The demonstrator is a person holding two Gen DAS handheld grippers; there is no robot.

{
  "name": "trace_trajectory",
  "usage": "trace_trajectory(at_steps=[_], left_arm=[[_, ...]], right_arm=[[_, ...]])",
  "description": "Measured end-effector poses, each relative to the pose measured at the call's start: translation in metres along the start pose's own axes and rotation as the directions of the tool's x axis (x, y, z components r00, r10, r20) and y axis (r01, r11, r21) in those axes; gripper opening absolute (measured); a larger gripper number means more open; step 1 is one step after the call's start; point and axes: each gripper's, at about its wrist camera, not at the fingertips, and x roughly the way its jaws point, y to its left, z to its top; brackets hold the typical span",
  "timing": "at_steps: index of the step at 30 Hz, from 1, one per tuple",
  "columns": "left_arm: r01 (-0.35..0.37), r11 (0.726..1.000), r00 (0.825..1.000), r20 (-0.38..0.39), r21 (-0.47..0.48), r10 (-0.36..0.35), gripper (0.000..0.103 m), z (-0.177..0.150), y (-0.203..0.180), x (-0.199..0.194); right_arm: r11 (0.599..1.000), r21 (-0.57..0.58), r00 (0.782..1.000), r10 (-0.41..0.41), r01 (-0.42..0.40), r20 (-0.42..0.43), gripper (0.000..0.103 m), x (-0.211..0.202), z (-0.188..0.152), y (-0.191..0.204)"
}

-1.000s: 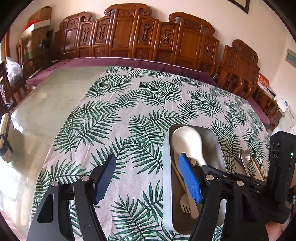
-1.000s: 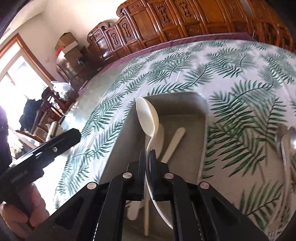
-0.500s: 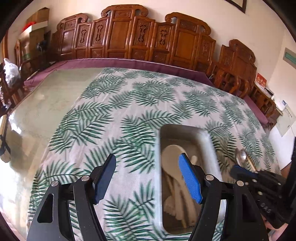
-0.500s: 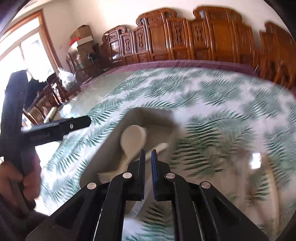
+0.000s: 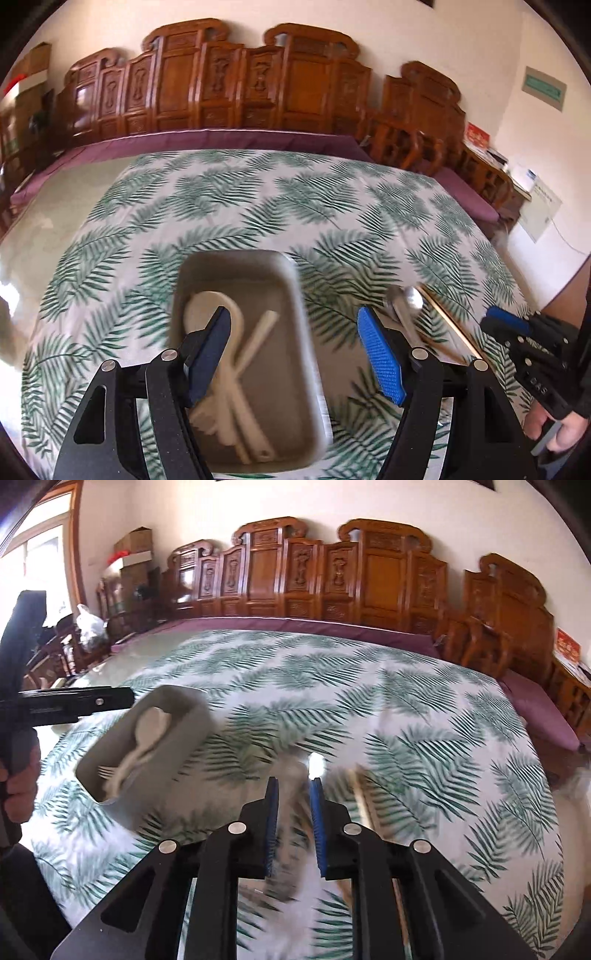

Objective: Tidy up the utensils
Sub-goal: 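Lower the large white spoon into the tray and open the right gripper, then grasp a metal fork from the pile with the left gripper while the right moves to the chopsticks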

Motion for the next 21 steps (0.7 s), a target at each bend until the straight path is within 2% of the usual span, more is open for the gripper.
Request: trace_trajectory(at_steps=[3, 8, 13, 21], left_arm=[[0.009, 0.999, 1.0, -0.013, 0.031, -0.008, 0.068, -0.004, -0.017, 0.007], [0.044, 0.998, 0.998, -0.049, 0.049, -0.042, 0.068, -0.016, -0.042, 0.02], [0.074, 0.994, 0.994, -0.083, 0.078, -0.067, 0.068, -0.029, -0.067, 0.033], [0.094, 0.983, 0.988, -0.14, 0.155, -0.073, 0.068, -0.051, -0.104, 0.057]], right_arm=[[0.999, 0.037, 1.0, -0.003, 0.003, -0.009, 0.021, 0.006, -0.012, -0.012], [0.999, 0.034, 0.998, 0.001, 0.001, -0.056, 0.021, 0.021, -0.025, -0.022], [1.0, 0.01, 0.995, -0.026, 0.027, -0.095, 0.034, 0.027, -0.035, -0.032], [0.999, 0.036, 0.994, -0.035, 0.038, -0.101, 0.034, 0.026, -0.037, -0.061]])
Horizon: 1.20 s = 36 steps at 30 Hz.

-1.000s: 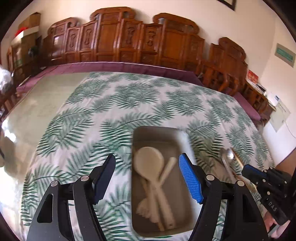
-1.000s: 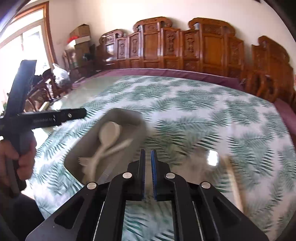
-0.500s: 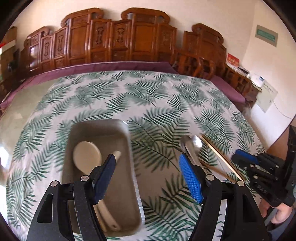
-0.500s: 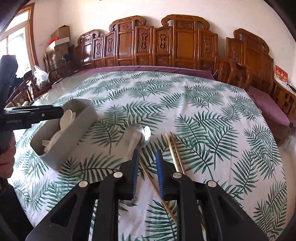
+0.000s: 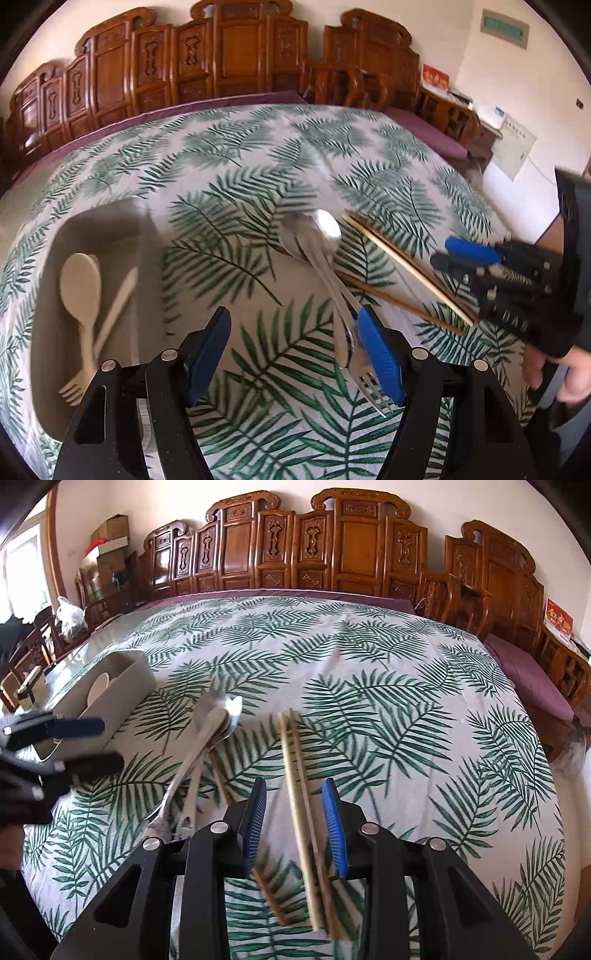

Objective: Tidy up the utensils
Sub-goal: 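Grasp a metal fork from the pile with the left gripper while the right moves to the chopsticks, then close the right gripper on a wooden chopstick while the left holds the metal fork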

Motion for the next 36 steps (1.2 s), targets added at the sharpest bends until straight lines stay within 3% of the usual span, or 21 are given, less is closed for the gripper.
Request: trace_trajectory(at_steps=[2, 7, 10, 18, 21, 25, 29, 36], left_arm=[[0.007, 1.0, 1.0, -0.005, 0.004, -0.007, 0.066, -0.002, -0.004, 0.006], [0.034, 0.999, 0.999, -0.039, 0.005, -0.034, 0.05, -0.005, -0.01, 0.027], [0.058, 0.998, 0.997, -0.052, -0.001, -0.058, 0.031, -0.007, -0.014, 0.035], [0.079, 0.997, 0.995, -0.056, 0.013, -0.078, 0.028, -0.009, -0.023, 0.039], [0.098, 0.995, 0.994, -0.055, 0.013, -0.097, 0.015, -0.01, -0.025, 0.038], [0.067, 0.996, 0.997, -0.049, 0.052, -0.064, 0.013, -0.011, -0.032, 0.038], [0.058, 0.998, 0.997, -0.042, 0.018, -0.057, 0.007, -0.01, -0.023, 0.035], [0.044, 0.999, 0.999, -0.017, 0.005, -0.044, 0.006, -0.004, -0.012, 0.025]], right_arm=[[1.0, 0.015, 1.0, 0.004, -0.004, -0.006, 0.034, 0.002, 0.001, -0.004], [1.0, 0.013, 1.0, 0.006, -0.006, -0.027, 0.034, 0.011, 0.001, -0.001], [1.0, -0.001, 0.999, 0.008, -0.008, -0.036, 0.034, 0.014, 0.001, 0.002], [0.998, 0.04, 0.998, 0.041, -0.039, -0.039, 0.034, 0.014, 0.001, -0.002], [0.997, 0.059, 0.998, 0.044, -0.042, -0.042, 0.034, 0.015, 0.001, -0.005], [0.997, 0.07, 0.998, 0.048, -0.045, -0.046, 0.034, 0.016, 0.001, -0.006], [0.997, 0.065, 0.997, 0.052, -0.048, -0.056, 0.034, 0.02, -0.001, -0.003], [0.997, 0.062, 0.996, 0.06, -0.055, -0.07, 0.034, 0.025, -0.002, 0.0]])
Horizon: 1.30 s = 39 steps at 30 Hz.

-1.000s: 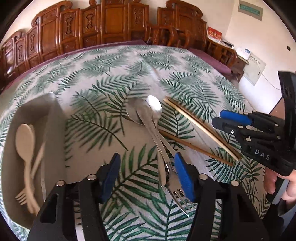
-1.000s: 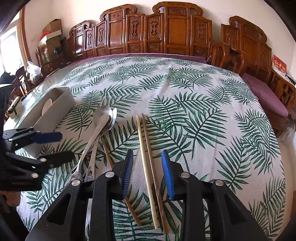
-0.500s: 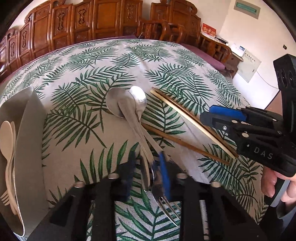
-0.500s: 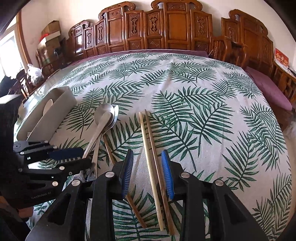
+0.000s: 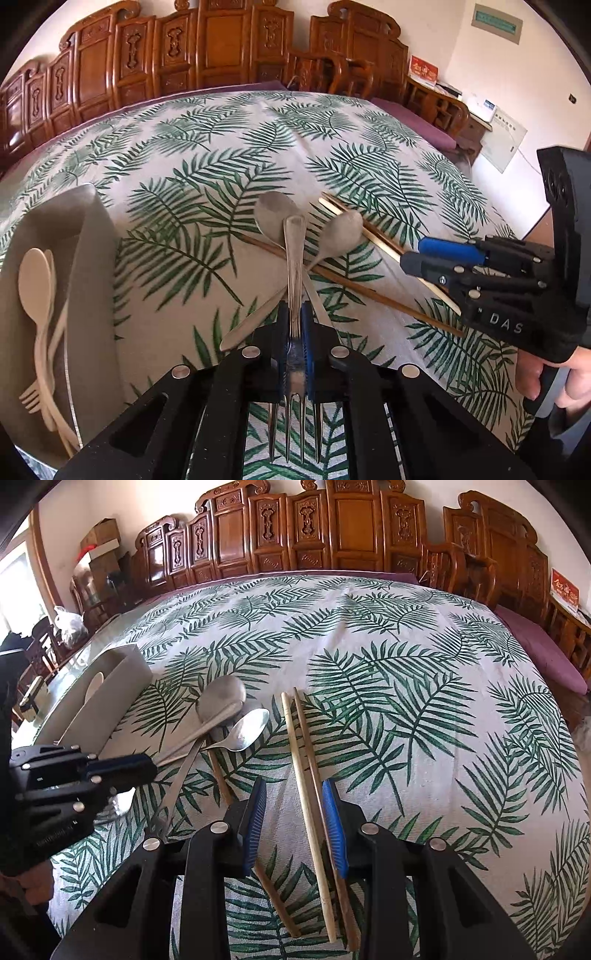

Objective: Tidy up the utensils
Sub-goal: 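Close the right gripper on a wooden chopstick while the left holds the metal fork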

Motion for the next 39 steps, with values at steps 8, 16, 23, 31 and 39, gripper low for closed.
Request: trace_trajectory(at_steps=[8, 16, 23, 31, 39], left_arm=[[-0.014, 1.0, 0.999, -0.051, 0.011, 0.014, 0.006, -0.001, 0.002, 0.012], [-0.023, 0.999, 0.998, -0.062, 0.025, 0.024, 0.007, -0.002, 0.001, 0.019], [-0.02, 1.0, 0.999, -0.049, 0.008, 0.021, 0.006, -0.001, 0.005, 0.012], [-0.001, 1.0, 1.0, 0.0, -0.028, 0.001, 0.006, 0.004, 0.019, -0.01], [0.004, 0.999, 1.0, 0.015, -0.032, -0.004, 0.006, 0.007, 0.022, -0.018]], right_arm=[[1.0, -0.001, 1.0, 0.003, -0.003, -0.009, 0.034, 0.003, -0.002, 0.001], [1.0, -0.005, 1.0, 0.006, -0.006, -0.013, 0.034, 0.005, -0.002, 0.003], [1.0, -0.009, 1.0, 0.011, -0.011, -0.018, 0.034, 0.006, -0.003, 0.003], [1.0, -0.019, 1.0, 0.022, -0.023, -0.015, 0.034, 0.006, -0.003, 0.006], [1.0, -0.026, 1.0, 0.013, -0.013, -0.027, 0.021, 0.009, -0.003, 0.003]])
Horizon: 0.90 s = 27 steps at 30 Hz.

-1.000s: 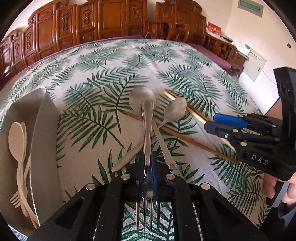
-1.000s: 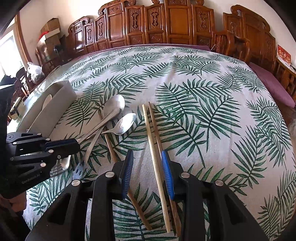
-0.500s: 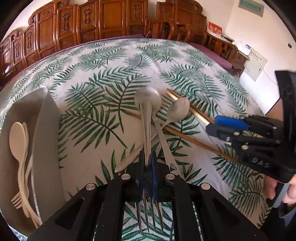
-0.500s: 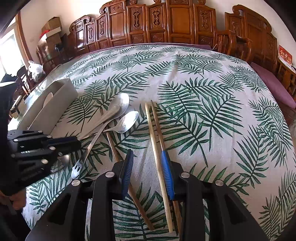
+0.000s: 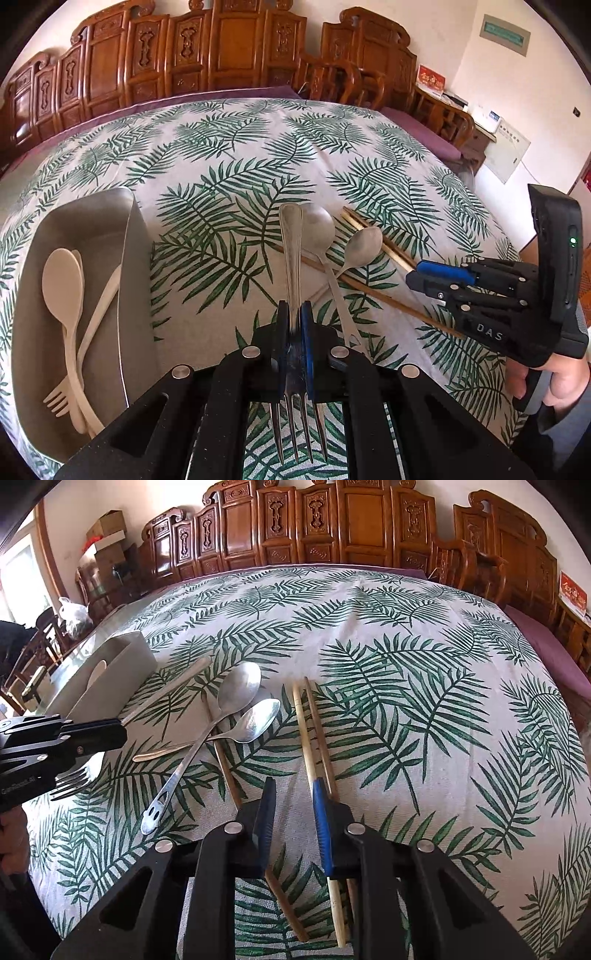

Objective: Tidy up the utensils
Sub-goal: 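Close the right gripper on a wooden chopstick while the left holds the metal fork, then carry the metal fork into the grey tray and open the left gripper while the right lifts the chopstick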

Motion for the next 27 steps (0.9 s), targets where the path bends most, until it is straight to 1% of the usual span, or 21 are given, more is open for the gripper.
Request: trace_trajectory(at_steps=[4, 7, 13, 14, 16, 19, 23, 27], left_arm=[[0.004, 1.0, 1.0, 0.006, 0.007, -0.004, 0.006, 0.0, -0.001, -0.003], [0.003, 1.0, 1.0, 0.008, 0.007, -0.003, 0.006, 0.0, -0.001, -0.006], [0.003, 1.0, 1.0, 0.028, 0.008, -0.004, 0.006, 0.001, 0.002, -0.015], [0.002, 1.0, 0.999, 0.032, 0.007, -0.002, 0.006, 0.001, 0.003, -0.017], [0.001, 1.0, 0.999, 0.04, 0.006, -0.001, 0.006, 0.001, 0.005, -0.023], [-0.007, 1.0, 0.998, 0.06, 0.001, 0.007, 0.006, 0.001, 0.009, -0.033], [-0.018, 1.0, 0.996, 0.087, -0.023, 0.02, 0.006, 0.001, 0.019, -0.049], [-0.027, 0.999, 0.994, 0.105, -0.039, 0.031, 0.006, -0.001, 0.029, -0.063]], right_arm=[[0.999, -0.023, 0.999, -0.04, 0.039, -0.017, 0.021, 0.002, -0.001, -0.002], [0.998, -0.035, 0.998, -0.052, 0.051, -0.029, 0.02, 0.004, -0.002, -0.002], [0.984, -0.133, 0.993, -0.119, 0.115, -0.022, 0.019, 0.006, -0.004, 0.012], [0.984, -0.136, 0.993, -0.119, 0.115, -0.023, 0.018, 0.006, -0.004, 0.012], [0.985, -0.14, 0.993, -0.11, 0.105, -0.031, 0.006, 0.006, -0.004, 0.014], [0.975, -0.177, 0.99, -0.141, 0.134, -0.027, 0.006, 0.005, -0.006, 0.02], [0.975, -0.168, 0.989, -0.149, 0.143, -0.023, 0.006, 0.004, -0.007, 0.02], [0.979, -0.138, 0.988, -0.153, 0.152, 0.008, 0.006, -0.008, -0.008, 0.022]])
